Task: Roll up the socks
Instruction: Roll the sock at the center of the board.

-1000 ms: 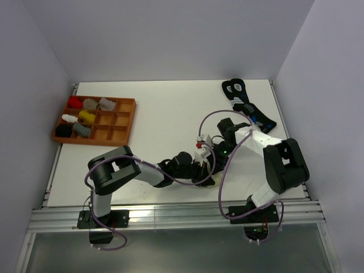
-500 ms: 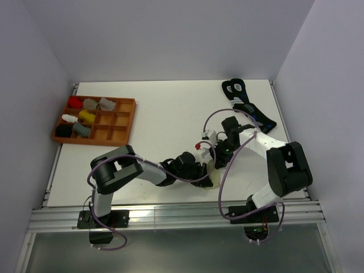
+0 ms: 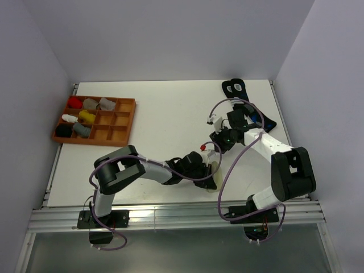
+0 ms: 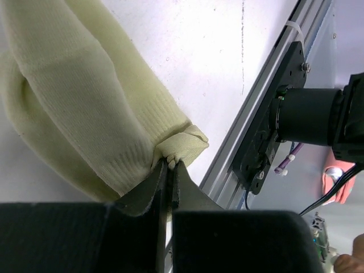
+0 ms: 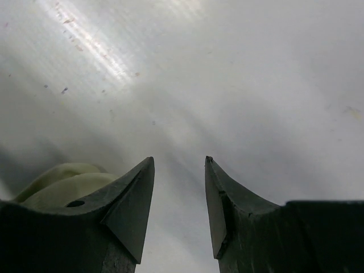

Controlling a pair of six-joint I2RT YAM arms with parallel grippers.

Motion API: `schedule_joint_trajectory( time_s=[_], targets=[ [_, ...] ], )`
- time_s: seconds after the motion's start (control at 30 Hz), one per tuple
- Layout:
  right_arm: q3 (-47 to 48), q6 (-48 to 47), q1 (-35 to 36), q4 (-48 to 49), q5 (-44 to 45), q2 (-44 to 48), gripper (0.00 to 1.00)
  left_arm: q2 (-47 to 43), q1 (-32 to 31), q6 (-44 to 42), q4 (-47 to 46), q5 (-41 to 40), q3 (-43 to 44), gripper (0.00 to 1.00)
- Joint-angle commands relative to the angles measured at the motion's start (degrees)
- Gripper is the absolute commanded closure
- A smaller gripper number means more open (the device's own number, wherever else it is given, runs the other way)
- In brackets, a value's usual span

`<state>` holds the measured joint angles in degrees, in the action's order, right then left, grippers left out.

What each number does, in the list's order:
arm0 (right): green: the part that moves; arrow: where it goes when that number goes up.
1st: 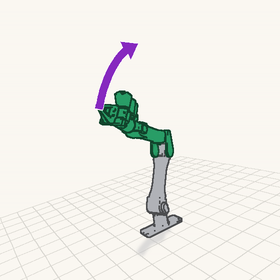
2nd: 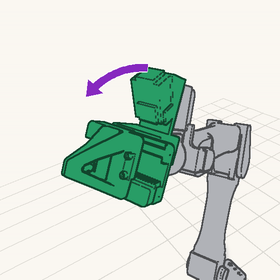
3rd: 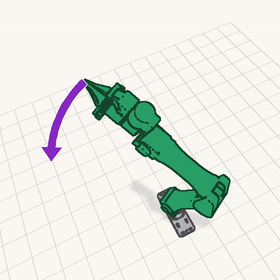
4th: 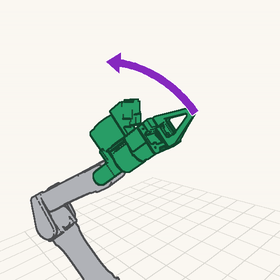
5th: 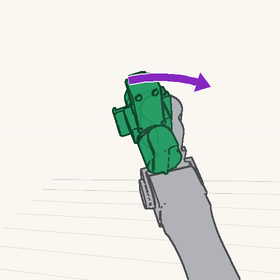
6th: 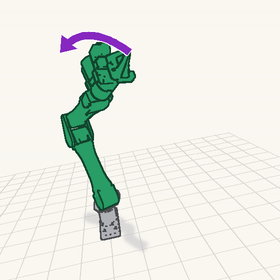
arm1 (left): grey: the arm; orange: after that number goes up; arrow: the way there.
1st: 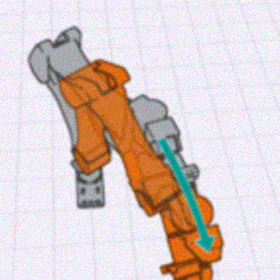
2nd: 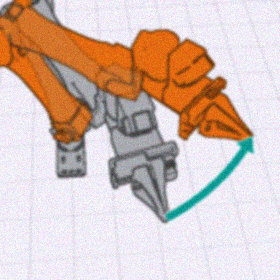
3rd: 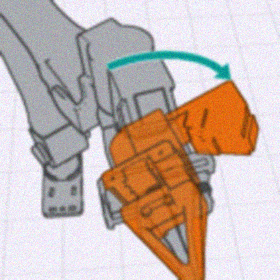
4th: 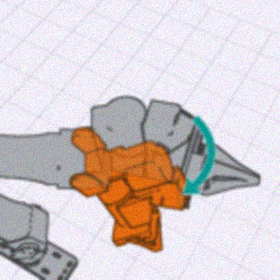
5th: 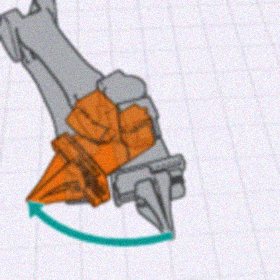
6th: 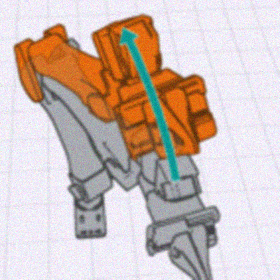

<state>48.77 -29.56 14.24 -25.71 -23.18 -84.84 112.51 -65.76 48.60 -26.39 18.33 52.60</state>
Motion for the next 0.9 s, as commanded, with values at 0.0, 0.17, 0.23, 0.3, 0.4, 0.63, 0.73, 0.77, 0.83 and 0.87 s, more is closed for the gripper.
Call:
schedule_joint_trajectory(
  time_s=[0.0,0.17,0.23,0.3,0.4,0.63,0.73,0.77,0.83,0.87],
  targets=[
    [3.51,3.72,-2.02,3.66,2.09,1.26,0.52,3.95,0.36,0.53,16.46,-2.59,-0.74,1.00],
    [5.19,1.79,-3.69,0.15,-3.97,1.34,0.52,1.85,3.60,5.35,21.29,-6.11,-2.75,1.00],
    [5.37,0.48,-3.78,-0.03,-4.85,2.04,0.52,0.79,5.28,6.33,22.69,-6.90,-3.99,1.00],
    [5.98,-0.41,-3.87,-1.35,-6.52,2.66,0.52,-0.88,7.65,6.60,25.77,-9.26,-5.40,1.00],
    [7.47,-4.26,-3.87,-3.64,-8.72,3.10,0.51,-3.34,10.99,7.04,29.38,-10.68,-7.15,1.00],
    [11.87,-16.72,-3.78,-16.27,-19.07,2.66,0.52,-4.42,14.34,5.98,31.23,-4.65,-5.76,1.00],
    [8.54,-22.89,-3.08,-18.14,-20.41,5.55,0.52,-2.57,14.16,6.42,28.69,3.34,-4.88,1.00],
    [5.83,-24.74,-2.56,-18.40,-20.59,7.56,0.52,-1.95,14.25,6.51,27.98,5.30,-4.53,1.00],
    [2.83,-29.49,-1.24,-18.32,-20.33,10.03,0.52,0.24,14.25,6.42,27.88,8.90,-3.82,1.00],
    [0.03,-30.63,-0.45,-17.97,-19.20,12.57,0.52,0.78,14.25,6.59,27.63,11.62,-3.65,1.00]
  ],
)
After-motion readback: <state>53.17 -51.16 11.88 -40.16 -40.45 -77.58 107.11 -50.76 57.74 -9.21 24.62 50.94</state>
